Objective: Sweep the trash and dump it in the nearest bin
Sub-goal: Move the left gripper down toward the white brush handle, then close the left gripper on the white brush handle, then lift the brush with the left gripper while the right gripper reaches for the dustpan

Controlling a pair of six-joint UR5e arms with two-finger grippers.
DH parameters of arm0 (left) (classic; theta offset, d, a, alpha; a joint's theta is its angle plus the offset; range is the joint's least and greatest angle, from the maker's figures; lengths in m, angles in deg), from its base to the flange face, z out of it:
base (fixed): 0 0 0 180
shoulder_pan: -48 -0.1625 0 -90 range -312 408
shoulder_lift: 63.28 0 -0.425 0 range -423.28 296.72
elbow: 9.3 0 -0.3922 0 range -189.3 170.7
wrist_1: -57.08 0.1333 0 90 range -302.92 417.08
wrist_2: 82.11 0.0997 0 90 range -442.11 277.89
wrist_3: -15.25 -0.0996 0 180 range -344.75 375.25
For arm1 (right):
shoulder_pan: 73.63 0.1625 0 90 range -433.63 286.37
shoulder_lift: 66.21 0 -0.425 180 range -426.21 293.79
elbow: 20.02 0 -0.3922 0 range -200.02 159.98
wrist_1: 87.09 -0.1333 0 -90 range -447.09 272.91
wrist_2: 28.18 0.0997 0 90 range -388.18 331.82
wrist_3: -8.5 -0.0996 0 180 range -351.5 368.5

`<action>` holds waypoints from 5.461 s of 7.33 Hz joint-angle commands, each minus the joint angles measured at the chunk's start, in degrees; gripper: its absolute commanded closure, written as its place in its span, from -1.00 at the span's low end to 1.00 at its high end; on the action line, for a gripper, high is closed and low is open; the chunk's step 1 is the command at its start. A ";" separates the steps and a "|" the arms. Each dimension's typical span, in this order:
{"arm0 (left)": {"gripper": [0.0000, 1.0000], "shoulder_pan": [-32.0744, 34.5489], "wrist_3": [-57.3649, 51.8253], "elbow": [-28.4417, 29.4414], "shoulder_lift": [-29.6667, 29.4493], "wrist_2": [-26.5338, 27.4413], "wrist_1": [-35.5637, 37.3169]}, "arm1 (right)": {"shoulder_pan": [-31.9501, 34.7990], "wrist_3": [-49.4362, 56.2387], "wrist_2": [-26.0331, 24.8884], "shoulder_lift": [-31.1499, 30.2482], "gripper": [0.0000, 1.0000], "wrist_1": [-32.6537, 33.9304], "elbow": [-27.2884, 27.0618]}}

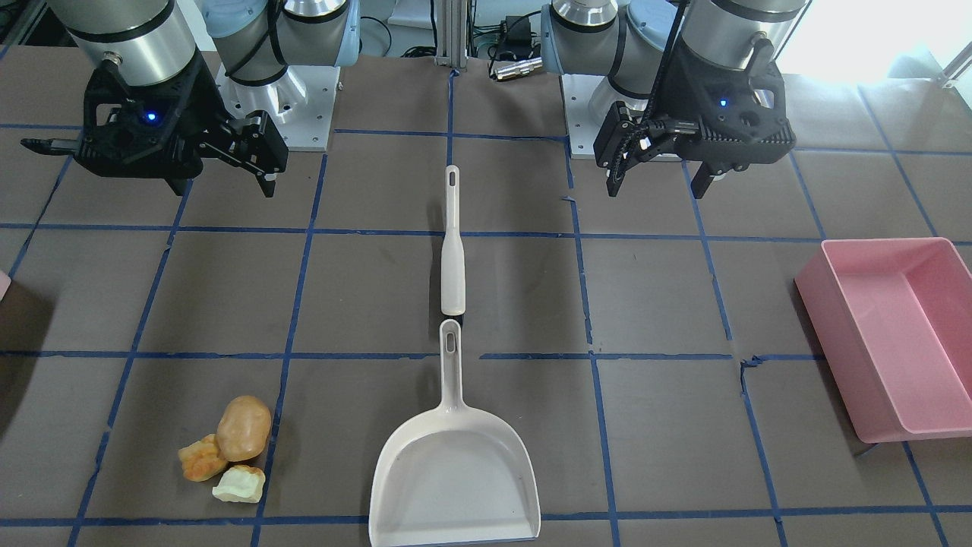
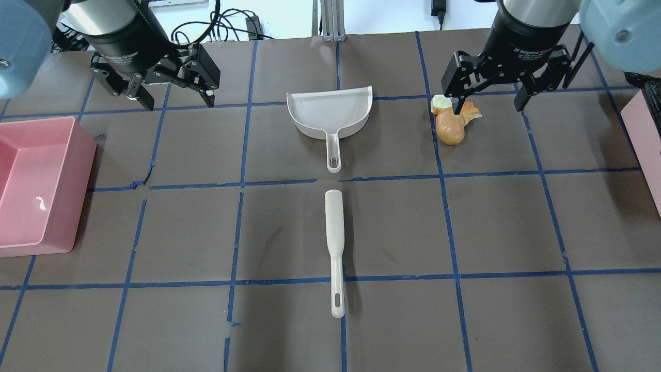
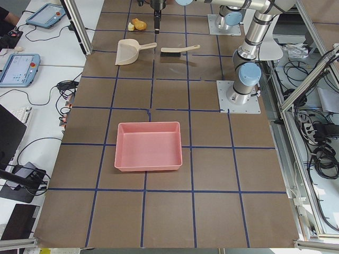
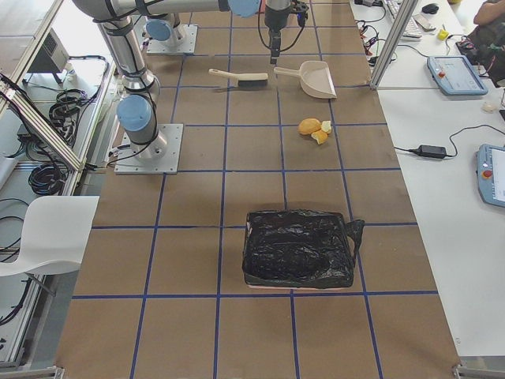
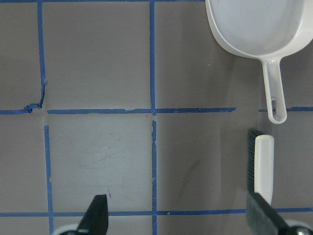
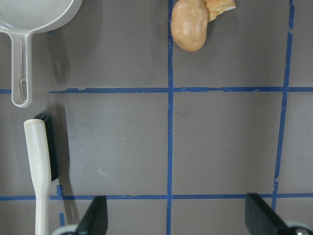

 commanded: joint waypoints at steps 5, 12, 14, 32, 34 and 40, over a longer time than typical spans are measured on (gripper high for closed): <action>-1.00 2.01 0.78 -2.33 -0.15 -0.12 -0.36 | 0.00 0.13 0.00 0.16 -1.00 -0.21 -0.09; -1.00 26.61 19.16 -28.30 -1.73 -0.21 12.94 | 0.00 0.13 0.09 0.42 -1.00 -0.56 -0.36; -1.00 31.02 24.49 -33.00 -6.10 -0.21 24.90 | 0.00 0.13 0.09 0.42 -1.00 -0.56 -0.53; 1.00 28.32 25.05 -30.13 1.75 -3.02 16.03 | 0.00 1.01 0.62 1.39 -1.00 -0.65 -0.62; 1.00 24.11 25.23 -26.09 5.80 -2.50 9.76 | 0.17 0.22 0.97 1.39 -1.00 -0.65 -0.62; 1.00 2.50 -2.42 -5.88 6.88 -1.79 -11.16 | 10.26 -8.56 1.23 13.23 -1.00 12.05 1.22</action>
